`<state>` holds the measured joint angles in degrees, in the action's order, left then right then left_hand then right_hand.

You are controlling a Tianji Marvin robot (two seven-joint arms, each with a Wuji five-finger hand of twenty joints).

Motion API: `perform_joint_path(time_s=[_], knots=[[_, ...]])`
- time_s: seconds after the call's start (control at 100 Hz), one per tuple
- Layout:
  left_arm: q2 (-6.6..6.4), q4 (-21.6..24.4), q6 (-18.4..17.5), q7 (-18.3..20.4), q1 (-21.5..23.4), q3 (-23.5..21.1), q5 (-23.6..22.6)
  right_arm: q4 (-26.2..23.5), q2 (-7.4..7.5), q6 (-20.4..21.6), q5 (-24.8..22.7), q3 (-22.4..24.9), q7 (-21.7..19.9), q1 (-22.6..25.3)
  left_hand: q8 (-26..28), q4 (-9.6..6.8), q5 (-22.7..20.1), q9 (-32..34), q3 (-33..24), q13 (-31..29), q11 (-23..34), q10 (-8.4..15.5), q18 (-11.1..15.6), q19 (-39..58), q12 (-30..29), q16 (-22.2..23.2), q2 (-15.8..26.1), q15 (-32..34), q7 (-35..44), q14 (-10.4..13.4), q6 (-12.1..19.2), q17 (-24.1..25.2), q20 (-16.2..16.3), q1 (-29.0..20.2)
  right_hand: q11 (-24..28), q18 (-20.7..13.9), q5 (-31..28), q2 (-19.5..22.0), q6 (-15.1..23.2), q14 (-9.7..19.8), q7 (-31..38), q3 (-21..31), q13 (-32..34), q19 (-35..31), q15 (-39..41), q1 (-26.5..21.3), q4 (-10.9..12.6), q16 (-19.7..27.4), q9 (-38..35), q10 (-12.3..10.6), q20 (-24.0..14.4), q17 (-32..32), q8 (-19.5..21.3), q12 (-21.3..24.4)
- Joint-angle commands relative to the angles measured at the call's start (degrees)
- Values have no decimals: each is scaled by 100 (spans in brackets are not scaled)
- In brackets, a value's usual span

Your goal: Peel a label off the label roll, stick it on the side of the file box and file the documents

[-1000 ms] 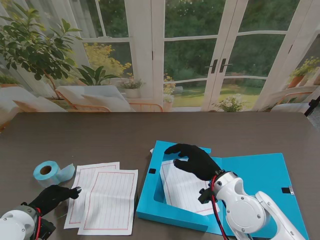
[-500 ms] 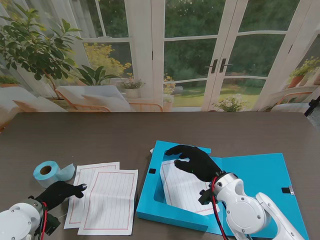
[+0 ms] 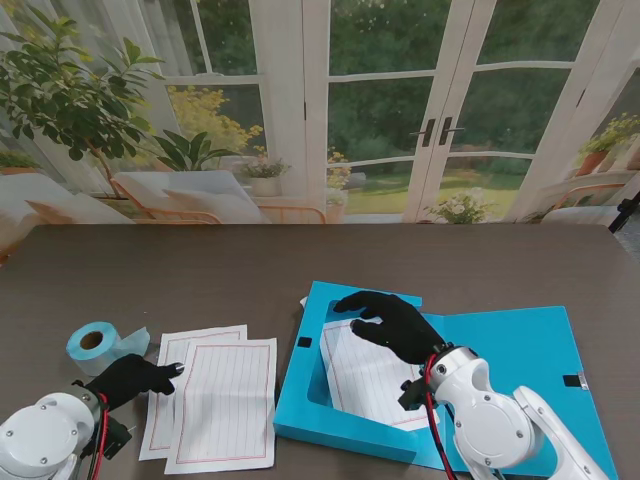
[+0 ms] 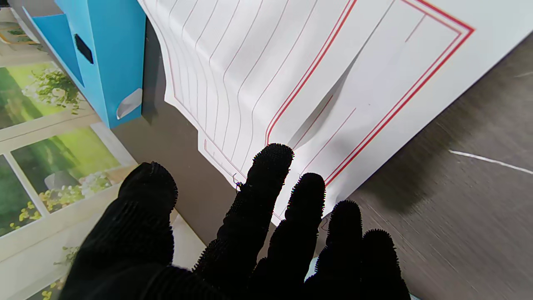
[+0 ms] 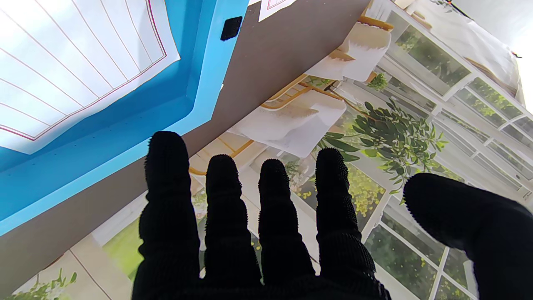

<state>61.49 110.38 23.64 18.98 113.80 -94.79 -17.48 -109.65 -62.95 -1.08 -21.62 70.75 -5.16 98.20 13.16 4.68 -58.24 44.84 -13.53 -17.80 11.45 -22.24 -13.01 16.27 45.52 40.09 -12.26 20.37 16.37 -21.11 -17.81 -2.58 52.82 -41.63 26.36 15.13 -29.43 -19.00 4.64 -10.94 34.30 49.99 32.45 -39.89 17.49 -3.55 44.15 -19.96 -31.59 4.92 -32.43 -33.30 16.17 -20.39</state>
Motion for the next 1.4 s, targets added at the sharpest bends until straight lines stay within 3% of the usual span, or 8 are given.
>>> perform_joint_path(time_s=[0.0,0.11,0.2,0.36,0.45,0.66,0.98,1.39], knots=[[-10,34,24,104,-1,15,-35,-22,-20,-5,12,-9,-91,40,59,-110,-184,124,-140,104,114,-98,21,49,184,7,9,342,112,-184,-56,-47,118,133,101,77,-92,151,21,-16,30,-73,173,-22,57,-82,157,-20,-92,59,-24,2597,-56,-14],[-7,75,40,76,8,0,-129,-28,-17,-17,31,-1,-113,51,91,-100,-219,214,-218,104,179,-123,-34,114,395,-3,-14,639,159,-265,-69,-90,225,162,101,79,-93,147,8,-21,32,-74,173,-23,57,-94,163,-18,-92,68,-18,2604,-61,-12],[8,123,18,-18,10,-2,-274,-36,-18,-34,54,2,-117,59,158,-79,-288,323,-386,56,327,-120,-127,255,729,80,-73,999,260,-385,-69,-180,493,228,101,74,-99,145,1,-20,36,-72,176,-24,61,-107,171,-18,-94,73,-14,2606,-65,-10],[2,213,55,-49,-60,46,-437,-40,-16,-52,60,-2,-133,56,376,-45,-535,299,-639,-90,1247,-116,-236,405,1471,359,-153,1604,650,-542,-45,-332,991,315,103,77,-98,155,-8,-19,39,-84,177,-29,61,-95,174,-17,-99,70,-10,2607,-70,-9],[-16,231,89,15,-134,110,-449,-37,-18,-64,71,-11,-129,52,446,-43,-630,185,-681,-145,1787,-103,-285,450,1533,434,-166,1775,798,-579,-74,-386,1179,332,106,78,-97,156,-10,-40,44,-81,172,-32,60,-106,178,-16,-107,74,-8,2604,-72,-9],[-55,138,250,137,-327,321,-432,-40,-19,-85,112,-17,-143,51,455,-38,-692,-10,-679,-59,1940,-125,-246,345,1151,334,-133,1666,859,-552,-200,-328,1179,355,110,75,-105,163,-29,-24,56,-87,183,-40,66,-109,183,-16,-112,70,-5,2603,-77,-10],[-50,-75,582,50,-461,527,-509,-41,-24,-130,175,-19,-145,48,365,-59,-619,-306,-450,133,1546,-99,-170,235,671,182,42,1395,716,-486,-264,-226,1027,293,115,80,-118,171,-38,-46,66,-94,198,-43,77,-125,196,-19,-132,89,1,2601,-88,-8],[-57,-308,805,53,-670,692,-400,-42,-25,-166,224,-41,-164,43,262,-81,-453,-642,-238,266,1386,-66,-112,196,485,137,207,1284,505,-438,-300,-156,936,232,116,81,-127,188,-47,-55,73,-104,200,-45,79,-139,208,-17,-137,101,7,2604,-101,-6]])
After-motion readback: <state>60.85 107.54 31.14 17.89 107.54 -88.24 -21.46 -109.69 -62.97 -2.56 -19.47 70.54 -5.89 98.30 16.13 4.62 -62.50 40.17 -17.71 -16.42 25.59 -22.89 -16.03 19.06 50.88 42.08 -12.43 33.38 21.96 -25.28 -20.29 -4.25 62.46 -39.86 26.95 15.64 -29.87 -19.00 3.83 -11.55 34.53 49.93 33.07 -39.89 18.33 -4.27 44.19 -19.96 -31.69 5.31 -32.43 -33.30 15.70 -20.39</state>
